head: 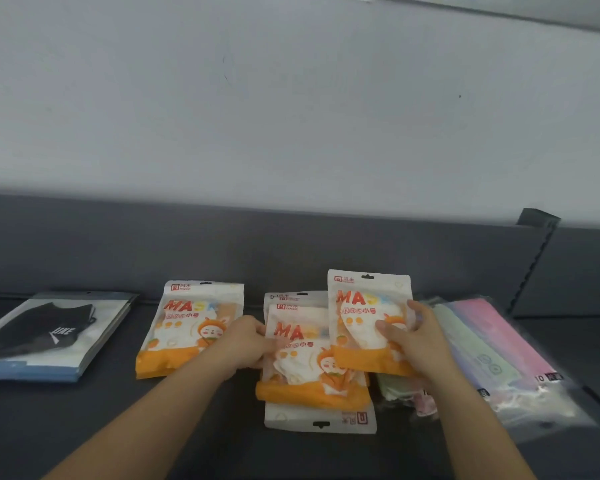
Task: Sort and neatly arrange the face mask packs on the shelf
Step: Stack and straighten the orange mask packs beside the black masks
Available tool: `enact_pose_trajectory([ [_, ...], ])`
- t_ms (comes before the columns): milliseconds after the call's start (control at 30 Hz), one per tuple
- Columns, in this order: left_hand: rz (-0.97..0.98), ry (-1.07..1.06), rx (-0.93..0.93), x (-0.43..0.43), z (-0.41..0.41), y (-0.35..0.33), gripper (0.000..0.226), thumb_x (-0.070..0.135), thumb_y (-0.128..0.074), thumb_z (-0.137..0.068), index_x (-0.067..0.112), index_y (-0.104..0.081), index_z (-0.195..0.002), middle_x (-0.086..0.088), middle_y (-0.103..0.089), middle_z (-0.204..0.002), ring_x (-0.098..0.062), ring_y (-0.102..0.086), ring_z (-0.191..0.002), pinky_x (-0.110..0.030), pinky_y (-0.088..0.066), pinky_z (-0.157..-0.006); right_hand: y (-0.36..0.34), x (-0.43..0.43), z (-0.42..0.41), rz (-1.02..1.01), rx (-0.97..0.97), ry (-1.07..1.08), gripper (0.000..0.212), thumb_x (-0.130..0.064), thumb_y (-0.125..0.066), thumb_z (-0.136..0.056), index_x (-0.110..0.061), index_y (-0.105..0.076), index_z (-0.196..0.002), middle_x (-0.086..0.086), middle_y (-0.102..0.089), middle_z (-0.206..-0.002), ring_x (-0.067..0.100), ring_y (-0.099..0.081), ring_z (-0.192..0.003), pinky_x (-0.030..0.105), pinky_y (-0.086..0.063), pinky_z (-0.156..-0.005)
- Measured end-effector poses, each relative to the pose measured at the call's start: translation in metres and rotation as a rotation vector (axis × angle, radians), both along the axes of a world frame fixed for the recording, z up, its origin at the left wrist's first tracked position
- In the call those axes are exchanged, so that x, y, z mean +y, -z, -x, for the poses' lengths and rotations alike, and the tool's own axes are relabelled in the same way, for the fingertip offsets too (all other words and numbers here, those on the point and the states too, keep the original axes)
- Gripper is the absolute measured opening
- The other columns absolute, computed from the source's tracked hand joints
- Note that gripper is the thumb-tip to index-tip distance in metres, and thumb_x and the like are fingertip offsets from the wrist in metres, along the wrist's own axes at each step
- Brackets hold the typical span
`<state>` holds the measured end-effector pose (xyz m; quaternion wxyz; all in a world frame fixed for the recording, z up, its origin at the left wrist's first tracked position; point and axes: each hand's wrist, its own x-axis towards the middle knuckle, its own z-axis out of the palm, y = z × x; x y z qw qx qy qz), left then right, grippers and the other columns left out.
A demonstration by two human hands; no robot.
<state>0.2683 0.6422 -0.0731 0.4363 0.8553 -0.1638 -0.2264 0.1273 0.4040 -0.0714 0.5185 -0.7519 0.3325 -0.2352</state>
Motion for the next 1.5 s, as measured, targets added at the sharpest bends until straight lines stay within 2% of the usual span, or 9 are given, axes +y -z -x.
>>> enact_pose_trajectory([
  [167, 0.316, -0.152, -0.030, 0.014, -0.001, -0.023, 0.013, 0.026, -0.059, -0.098, 0.017, -0.054, -0.106, -0.004, -0.071, -0.102, -0.018, -0.072, -0.084, -0.034, -0.061, -0.062, 0.001, 0.001, 0.009, -0.026, -0.088, 0.011, 0.064, -0.030, -0.073, -0.088, -0.035, -0.036, -0.140, -0.004, -0.045, -0.140, 0.013, -0.050, -0.106, 0.017, -0.045, -0.052],
  [267, 0.540, -0.173, -0.028, 0.027, -0.001, -0.040, 0.013, 0.023, -0.057, -0.099, 0.018, -0.053, -0.110, -0.001, -0.073, -0.101, -0.012, -0.075, -0.078, -0.025, -0.059, -0.054, -0.002, 0.008, 0.010, -0.076, -0.191, -0.054, 0.060, -0.020, -0.071, -0.090, -0.042, -0.038, -0.134, -0.010, -0.046, -0.132, 0.008, -0.056, -0.097, 0.016, -0.052, -0.048],
  [433, 0.694, -0.173, -0.133, 0.051, -0.013, -0.043, 0.017, 0.022, -0.052, -0.101, 0.021, -0.055, -0.118, 0.003, -0.073, -0.108, -0.010, -0.074, -0.090, -0.022, -0.059, -0.061, -0.006, 0.025, -0.002, -0.146, -0.363, -0.118, 0.096, -0.006, -0.076, -0.084, -0.048, -0.017, -0.147, -0.014, -0.056, -0.117, 0.008, -0.063, -0.096, 0.024, -0.058, -0.056],
  [533, 0.742, -0.192, -0.167, 0.063, -0.019, -0.040, 0.017, 0.021, -0.050, -0.102, 0.021, -0.057, -0.118, 0.004, -0.074, -0.106, -0.012, -0.074, -0.093, -0.023, -0.060, -0.062, -0.009, 0.035, -0.012, -0.177, -0.392, -0.153, 0.104, -0.005, -0.076, -0.083, -0.051, -0.010, -0.149, -0.014, -0.060, -0.118, 0.013, -0.067, -0.100, 0.027, -0.060, -0.060],
  [800, 0.724, -0.259, -0.202, 0.095, -0.038, -0.035, 0.019, 0.023, -0.051, -0.101, 0.022, -0.057, -0.119, 0.003, -0.072, -0.112, -0.014, -0.073, -0.098, -0.032, -0.062, -0.074, -0.015, 0.066, -0.037, -0.197, -0.437, -0.235, 0.071, -0.010, -0.078, -0.081, -0.041, -0.043, -0.136, -0.008, -0.067, -0.123, 0.018, -0.070, -0.106, 0.045, -0.062, -0.076],
  [1033, 0.652, -0.394, -0.138, 0.120, -0.062, -0.025, 0.025, 0.022, -0.056, -0.099, 0.027, -0.052, -0.123, 0.004, -0.070, -0.111, -0.018, -0.073, -0.096, -0.038, -0.063, -0.068, -0.028, 0.116, -0.082, -0.546, -0.404, -0.435, 0.085, -0.021, -0.079, -0.074, -0.034, -0.034, -0.145, 0.005, -0.071, -0.119, 0.031, -0.073, -0.101, 0.049, -0.060, -0.078],
  [1167, 0.588, -0.440, -0.074, 0.131, -0.076, -0.019, 0.035, 0.018, -0.058, -0.099, 0.030, -0.044, -0.128, 0.000, -0.067, -0.108, -0.022, -0.074, -0.088, -0.036, -0.062, -0.058, -0.022, 0.153, -0.112, -0.428, -0.185, -0.485, 0.079, -0.031, -0.082, -0.078, -0.052, -0.024, -0.127, 0.005, -0.061, -0.128, 0.029, -0.072, -0.101, 0.048, -0.061, -0.080],
  [1333, 0.361, -0.431, -0.032, 0.136, -0.090, -0.003, 0.029, 0.027, -0.052, -0.102, 0.017, -0.052, -0.129, -0.002, -0.065, -0.111, -0.020, -0.067, -0.089, -0.033, -0.057, -0.061, -0.006, 0.188, -0.144, -0.025, 0.220, -0.514, 0.070, -0.049, -0.063, -0.091, -0.031, -0.026, -0.148, 0.001, -0.041, -0.145, 0.019, -0.052, -0.118, 0.031, -0.054, -0.082],
  [1500, 0.335, -0.421, 0.178, 0.133, -0.097, -0.007, 0.020, 0.043, -0.056, -0.097, 0.023, -0.054, -0.100, 0.001, -0.059, -0.085, -0.018, -0.059, -0.076, -0.033, -0.048, -0.064, 0.007, 0.200, -0.163, 0.249, 0.356, -0.480, 0.074, -0.063, -0.050, -0.091, -0.030, -0.028, -0.153, 0.006, -0.037, -0.151, 0.028, -0.044, -0.132, 0.043, -0.046, -0.104],
])
